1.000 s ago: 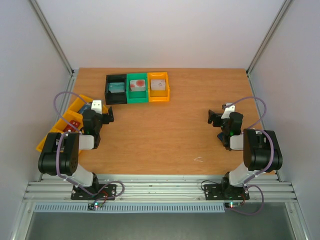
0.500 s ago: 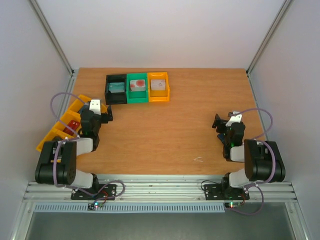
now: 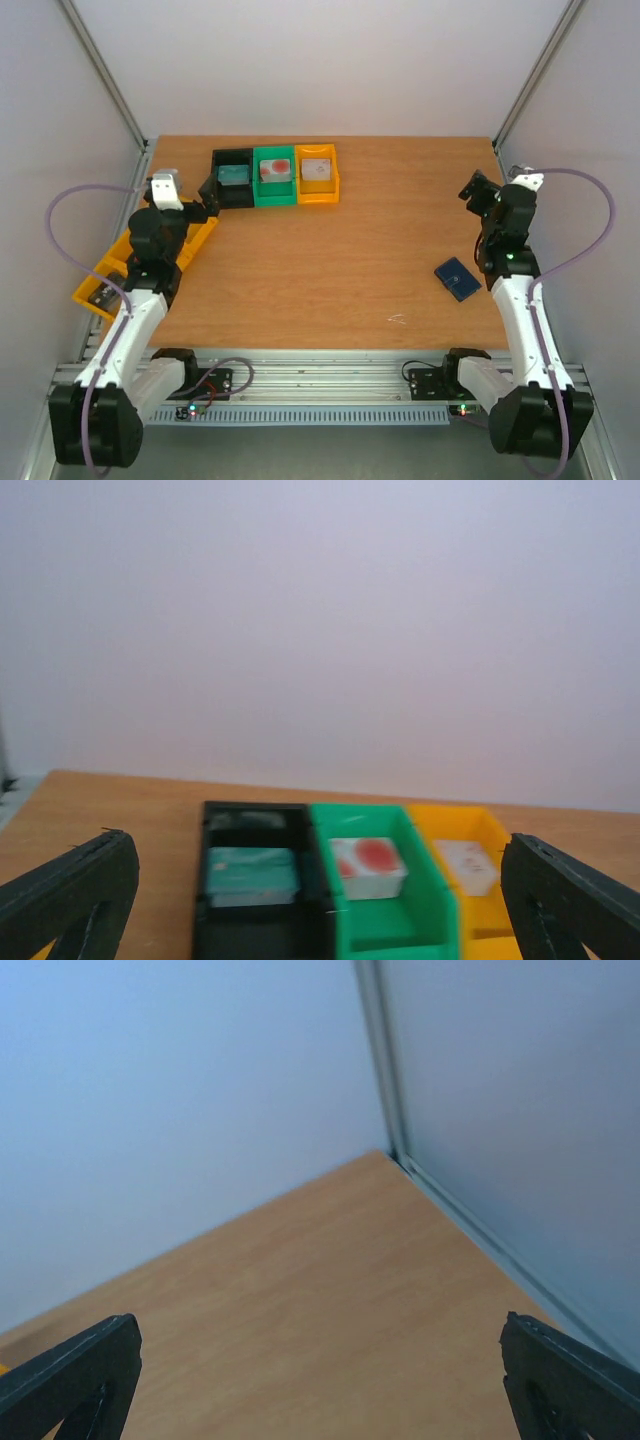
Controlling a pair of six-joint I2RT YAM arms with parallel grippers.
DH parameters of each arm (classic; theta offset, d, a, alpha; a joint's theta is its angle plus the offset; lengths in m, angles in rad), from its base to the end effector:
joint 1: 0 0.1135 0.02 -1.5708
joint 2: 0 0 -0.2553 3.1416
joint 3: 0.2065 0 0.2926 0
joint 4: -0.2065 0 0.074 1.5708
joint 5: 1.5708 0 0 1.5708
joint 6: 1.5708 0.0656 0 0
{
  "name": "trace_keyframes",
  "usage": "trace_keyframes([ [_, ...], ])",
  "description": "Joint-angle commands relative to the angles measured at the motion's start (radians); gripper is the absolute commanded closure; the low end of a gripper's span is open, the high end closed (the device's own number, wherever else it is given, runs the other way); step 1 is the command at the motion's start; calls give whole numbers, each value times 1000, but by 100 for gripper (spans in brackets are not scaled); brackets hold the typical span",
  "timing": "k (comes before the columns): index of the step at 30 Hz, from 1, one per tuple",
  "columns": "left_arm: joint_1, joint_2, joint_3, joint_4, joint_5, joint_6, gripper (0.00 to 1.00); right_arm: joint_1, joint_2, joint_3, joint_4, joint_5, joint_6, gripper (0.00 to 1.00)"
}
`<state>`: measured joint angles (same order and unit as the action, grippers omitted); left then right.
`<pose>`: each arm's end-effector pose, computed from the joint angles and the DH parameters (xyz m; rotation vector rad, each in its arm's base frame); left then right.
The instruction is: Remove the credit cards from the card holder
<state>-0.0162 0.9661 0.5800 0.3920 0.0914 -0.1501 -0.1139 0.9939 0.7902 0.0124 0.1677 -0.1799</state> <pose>0.3019 -0.0109 0.2721 -0.0329 1.5681 -0.2023 0.3063 -0.0461 0.3019 0.0642 1.7722 -0.3607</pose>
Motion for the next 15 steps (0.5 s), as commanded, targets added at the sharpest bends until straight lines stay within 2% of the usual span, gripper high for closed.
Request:
trace_keyframes([
  [1, -16, -94, 76, -212, 76, -101, 0, -21, -8, 116, -717, 151, 168, 1],
  [3, -16, -103, 120, -303, 61, -136, 1, -47, -7, 140, -842, 129, 252, 1],
  [6, -17, -87, 174, -446, 44, -204, 1, -112, -13, 122, -925, 12, 328, 1],
  [11, -17, -100, 150, -498, 169, -272, 1, -229, 22, 42, -908, -232, 391, 2],
  [15, -17, -133, 102, -493, 228, -318, 1, -256, 133, 0, -846, -360, 408, 2],
])
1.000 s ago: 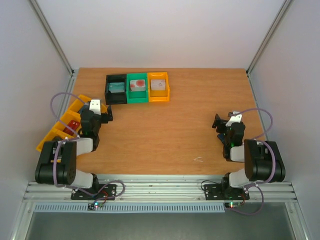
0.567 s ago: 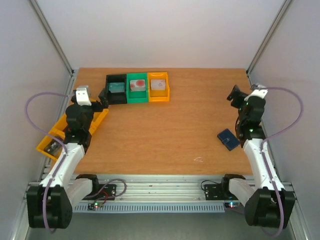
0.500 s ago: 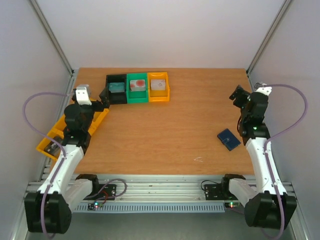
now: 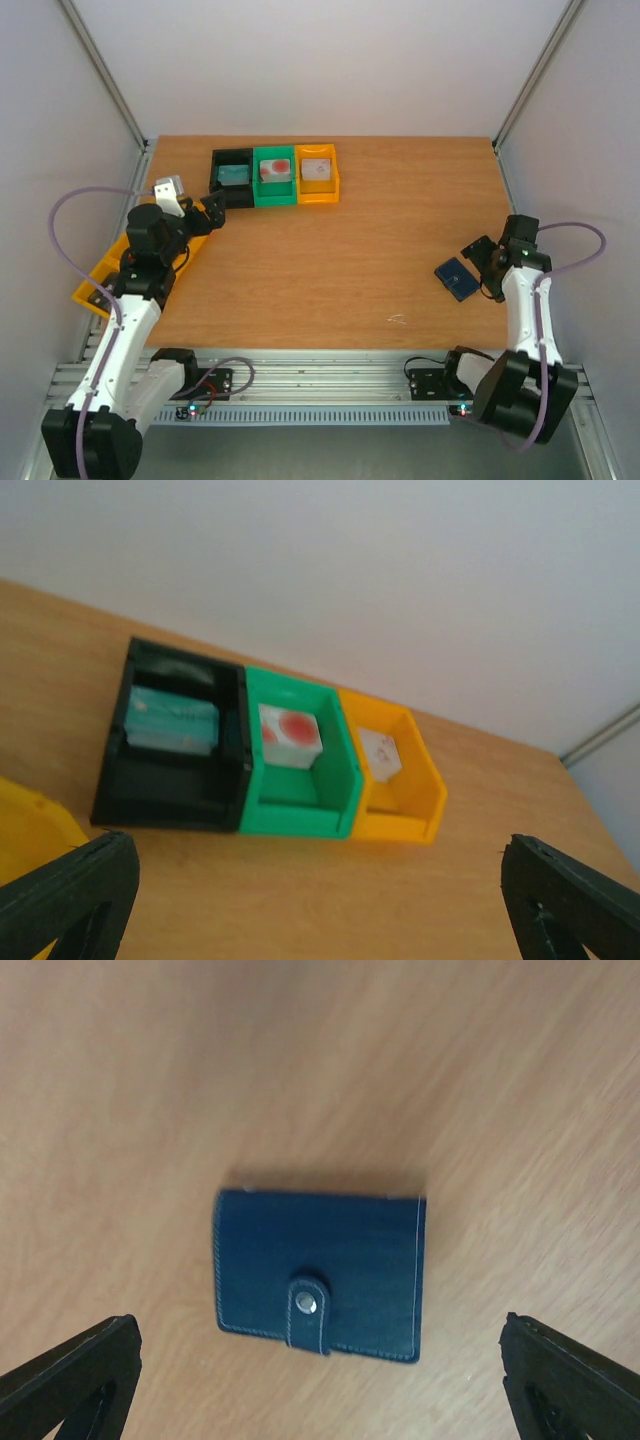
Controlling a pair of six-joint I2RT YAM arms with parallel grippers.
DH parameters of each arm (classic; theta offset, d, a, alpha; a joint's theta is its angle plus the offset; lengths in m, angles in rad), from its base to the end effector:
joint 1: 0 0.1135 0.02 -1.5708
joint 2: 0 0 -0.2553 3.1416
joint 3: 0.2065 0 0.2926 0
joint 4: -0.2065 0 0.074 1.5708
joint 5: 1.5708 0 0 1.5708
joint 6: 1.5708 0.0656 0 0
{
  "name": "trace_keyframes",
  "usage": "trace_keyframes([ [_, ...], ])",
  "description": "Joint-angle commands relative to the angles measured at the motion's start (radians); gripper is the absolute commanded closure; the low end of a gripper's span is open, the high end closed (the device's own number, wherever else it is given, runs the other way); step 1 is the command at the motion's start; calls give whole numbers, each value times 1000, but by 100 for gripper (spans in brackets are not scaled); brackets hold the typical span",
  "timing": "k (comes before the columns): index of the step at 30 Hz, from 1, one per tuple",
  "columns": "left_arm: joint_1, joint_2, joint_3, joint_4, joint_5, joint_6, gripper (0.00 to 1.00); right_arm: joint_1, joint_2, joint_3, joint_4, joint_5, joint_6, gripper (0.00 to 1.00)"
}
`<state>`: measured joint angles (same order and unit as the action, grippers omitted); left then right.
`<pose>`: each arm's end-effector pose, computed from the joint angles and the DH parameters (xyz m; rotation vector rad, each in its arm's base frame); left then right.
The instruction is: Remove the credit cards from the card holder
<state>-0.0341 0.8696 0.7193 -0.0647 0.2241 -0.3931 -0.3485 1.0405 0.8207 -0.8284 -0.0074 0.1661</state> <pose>0.2816 -0.0242 0.2956 -0.1610 1.8015 -0.5055 0.2381 -0.0860 0.2089 0.6642 2.5344 -0.0542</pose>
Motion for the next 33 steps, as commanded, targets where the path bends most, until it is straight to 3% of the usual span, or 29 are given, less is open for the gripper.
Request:
trace_keyframes([
  [1, 1, -46, -48, -28, 111, -62, 1, -22, 116, -33, 5, -190, 64, 1],
  [10, 0, -77, -94, 36, 134, -25, 1, -192, 174, -154, 49, -182, 87, 2],
  [17, -2, -45, -90, 54, 175, -40, 1, -209, 355, -129, 209, -333, 17, 9],
  [24, -9, -25, -74, 54, 182, -37, 1, -208, 507, -105, 302, -533, -30, 51],
  [29, -23, -14, -66, 90, 217, -11, 0, -207, 514, -92, 321, -598, -94, 84],
  [31, -31, -13, -66, 96, 241, 3, 1, -207, 513, -79, 319, -614, -115, 95],
  [33, -41, -7, -67, 108, 263, 21, 1, -207, 518, -67, 311, -630, -136, 99],
])
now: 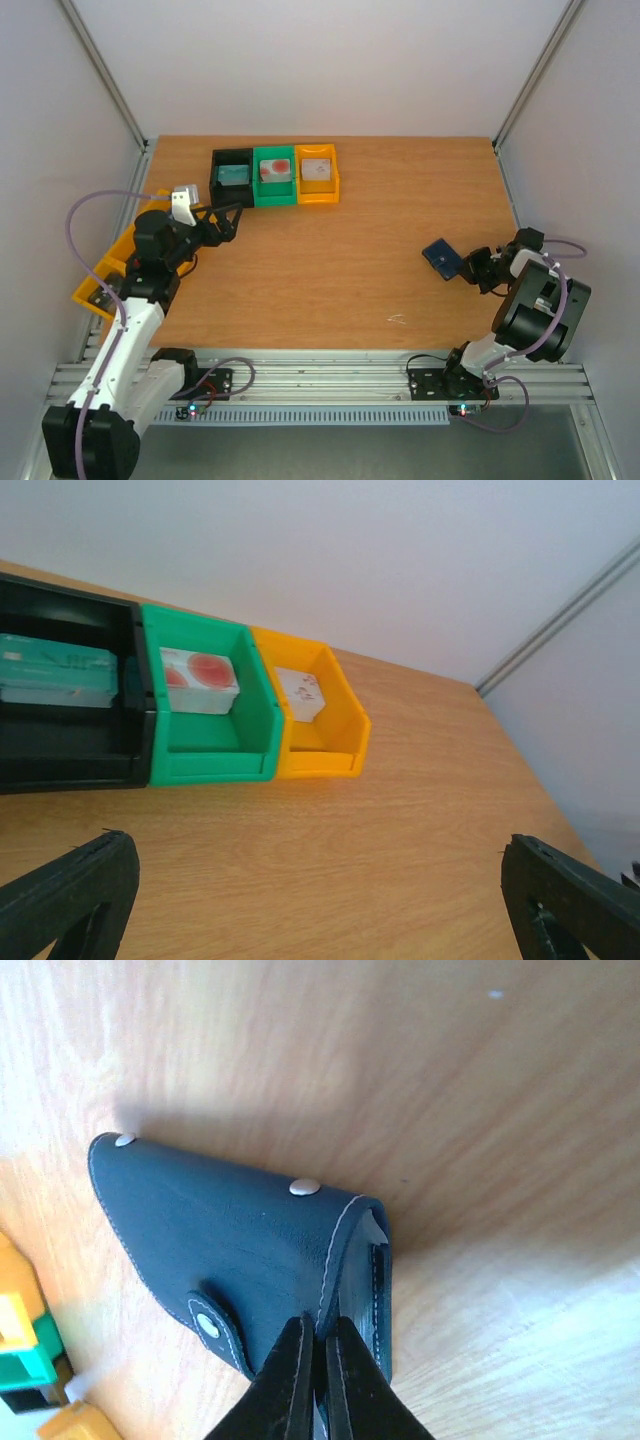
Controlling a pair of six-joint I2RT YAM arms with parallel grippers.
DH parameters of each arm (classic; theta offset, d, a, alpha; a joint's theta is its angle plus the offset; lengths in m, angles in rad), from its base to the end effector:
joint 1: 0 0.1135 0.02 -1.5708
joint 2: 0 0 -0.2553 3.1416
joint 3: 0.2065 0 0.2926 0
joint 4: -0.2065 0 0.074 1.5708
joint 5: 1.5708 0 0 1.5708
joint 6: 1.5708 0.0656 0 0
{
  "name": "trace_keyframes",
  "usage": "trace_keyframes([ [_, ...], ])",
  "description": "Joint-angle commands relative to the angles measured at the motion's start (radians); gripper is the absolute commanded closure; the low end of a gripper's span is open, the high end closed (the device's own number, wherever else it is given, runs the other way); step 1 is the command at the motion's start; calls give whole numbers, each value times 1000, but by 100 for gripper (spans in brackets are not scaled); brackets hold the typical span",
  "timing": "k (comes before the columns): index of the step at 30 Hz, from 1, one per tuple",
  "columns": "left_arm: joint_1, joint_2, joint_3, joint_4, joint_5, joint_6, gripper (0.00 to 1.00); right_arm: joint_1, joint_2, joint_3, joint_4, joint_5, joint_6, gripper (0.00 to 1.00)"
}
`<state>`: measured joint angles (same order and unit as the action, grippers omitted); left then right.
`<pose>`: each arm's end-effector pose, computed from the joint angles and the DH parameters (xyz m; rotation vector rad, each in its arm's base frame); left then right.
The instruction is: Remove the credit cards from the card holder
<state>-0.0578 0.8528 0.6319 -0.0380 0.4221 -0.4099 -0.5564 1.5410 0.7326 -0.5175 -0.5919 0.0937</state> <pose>0.2720 -0.0427 0.2673 -0.0236 1.8654 -0.7119 0.2611 -0.1193 0.0784 0.7613 2.5742 0.7204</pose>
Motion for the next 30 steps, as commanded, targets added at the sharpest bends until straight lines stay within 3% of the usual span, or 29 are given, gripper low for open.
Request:
trace_keyframes([
  [1, -22, 13, 19, 84, 71, 47, 1, 1, 19, 27, -5, -54, -74, 99],
  [6, -38, 25, 20, 95, 121, 86, 1, 51, -24, 81, -63, -84, -172, 99],
  [11, -57, 51, 20, 107, 252, 168, 1, 227, -115, 194, -158, -81, -304, 99],
  [15, -84, 75, 30, 49, 457, 294, 1, 463, -154, 332, -281, -27, -442, 99],
  [21, -144, 120, 125, -363, 713, 723, 1, 834, -162, 589, -475, 13, -699, 99],
  [25, -167, 145, 179, -521, 727, 930, 1, 1112, -91, 812, -657, 207, -828, 99],
  [30, -181, 171, 194, -612, 688, 1058, 1, 1405, 15, 1033, -797, 427, -918, 99],
])
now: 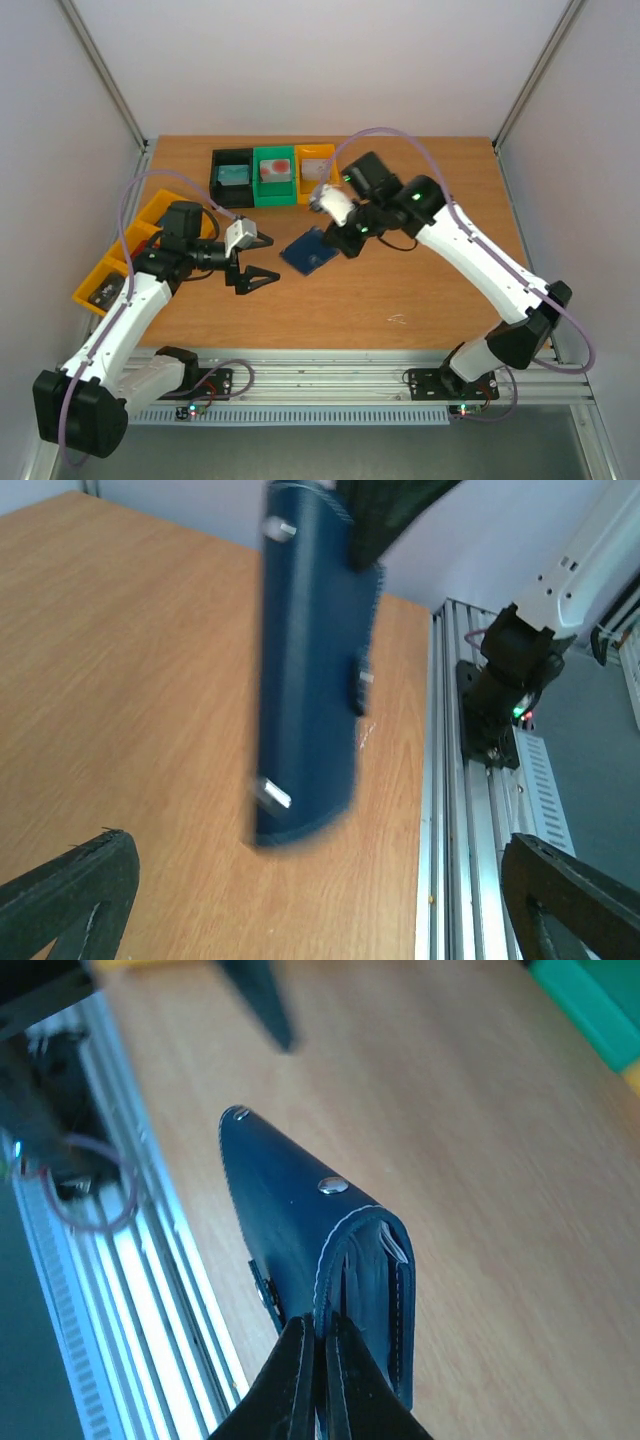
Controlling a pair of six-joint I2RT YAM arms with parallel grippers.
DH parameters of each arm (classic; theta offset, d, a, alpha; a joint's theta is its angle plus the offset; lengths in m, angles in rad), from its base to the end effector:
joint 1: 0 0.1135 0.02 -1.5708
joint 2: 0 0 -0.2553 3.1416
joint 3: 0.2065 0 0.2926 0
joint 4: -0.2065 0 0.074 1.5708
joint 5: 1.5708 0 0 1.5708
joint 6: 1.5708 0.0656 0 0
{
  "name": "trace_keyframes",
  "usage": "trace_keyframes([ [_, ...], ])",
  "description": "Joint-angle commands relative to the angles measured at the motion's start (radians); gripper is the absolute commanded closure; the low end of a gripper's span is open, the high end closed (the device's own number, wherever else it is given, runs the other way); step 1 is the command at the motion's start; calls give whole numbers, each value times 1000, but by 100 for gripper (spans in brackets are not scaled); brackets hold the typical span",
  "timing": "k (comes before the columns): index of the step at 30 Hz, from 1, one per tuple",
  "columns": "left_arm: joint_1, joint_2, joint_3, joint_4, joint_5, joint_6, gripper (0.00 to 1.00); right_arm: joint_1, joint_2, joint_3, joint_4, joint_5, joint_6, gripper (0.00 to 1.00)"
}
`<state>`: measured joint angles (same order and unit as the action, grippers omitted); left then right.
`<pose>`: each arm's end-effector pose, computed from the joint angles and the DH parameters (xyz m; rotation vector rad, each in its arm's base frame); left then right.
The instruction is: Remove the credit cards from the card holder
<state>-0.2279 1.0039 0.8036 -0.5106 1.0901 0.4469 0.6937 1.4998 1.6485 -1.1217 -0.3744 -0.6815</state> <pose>0.2348 -0.1142 0.2626 1.1637 1.6700 -1.0836 0.2555 0.2437 0.3583 -1.7043 1.8446 0.4796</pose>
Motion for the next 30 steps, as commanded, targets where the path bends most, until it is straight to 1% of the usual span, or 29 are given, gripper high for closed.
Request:
trace_keyframes([
  [1, -13, 22, 22, -168, 9, 223, 3, 179, 77, 156, -207, 232, -156, 99],
  [4, -18, 14, 27, -214, 18, 280, 10, 266, 131, 267, -223, 277, -196, 99],
  [7, -31, 9, 32, -214, 38, 280, 26, 314, 173, 346, -219, 296, -242, 99],
  [9, -38, 7, 32, -210, 46, 280, 41, 326, 200, 395, -221, 298, -268, 99],
  [11, -40, 3, 27, -207, 52, 279, 58, 329, 219, 425, -225, 296, -289, 99],
  [14, -41, -8, 22, -200, 50, 278, 86, 331, 224, 432, -223, 295, -307, 99],
  [15, -42, -11, 21, -196, 49, 277, 97, 331, 221, 429, -217, 297, -307, 99],
  [16, -41, -16, 20, -179, 47, 271, 99, 330, 214, 418, -202, 306, -302, 99],
  [17, -41, -22, 14, -143, 41, 250, 100, 330, 202, 395, -161, 335, -286, 99],
  [18, -42, -27, 4, -84, 30, 175, 100, 326, 182, 354, -103, 389, -260, 99],
  [19, -40, -35, -14, 7, -3, 85, 100, 317, 160, 311, -30, 448, -225, 95],
  [20, -41, -44, -39, 105, -57, -4, 100, 301, 136, 274, 37, 495, -178, 84],
  [21, -41, -54, -63, 214, -134, -166, 100, 278, 118, 251, 91, 528, -122, 71],
  [22, -41, -66, -84, 301, -230, -255, 100, 247, 102, 241, 145, 562, -47, 57],
  [23, -42, -74, -97, 367, -326, -355, 100, 227, 91, 238, 180, 584, 35, 49],
  [24, -44, -83, -102, 415, -438, -410, 100, 214, 81, 229, 213, 608, 116, 44],
  [25, -52, -87, -99, 446, -548, -501, 100, 214, 72, 214, 252, 648, 195, 40],
  [26, -63, -87, -95, 475, -652, -550, 100, 214, 68, 198, 283, 671, 270, 39],
  [27, -75, -83, -89, 491, -744, -580, 100, 217, 64, 166, 320, 677, 377, 40],
  [28, -86, -79, -84, 499, -814, -626, 100, 220, 61, 135, 368, 672, 445, 41],
  [29, -94, -76, -81, 527, -850, -655, 100, 225, 60, 97, 425, 652, 490, 43],
  [30, -100, -77, -80, 545, -855, -694, 100, 230, 62, 73, 483, 619, 529, 44],
])
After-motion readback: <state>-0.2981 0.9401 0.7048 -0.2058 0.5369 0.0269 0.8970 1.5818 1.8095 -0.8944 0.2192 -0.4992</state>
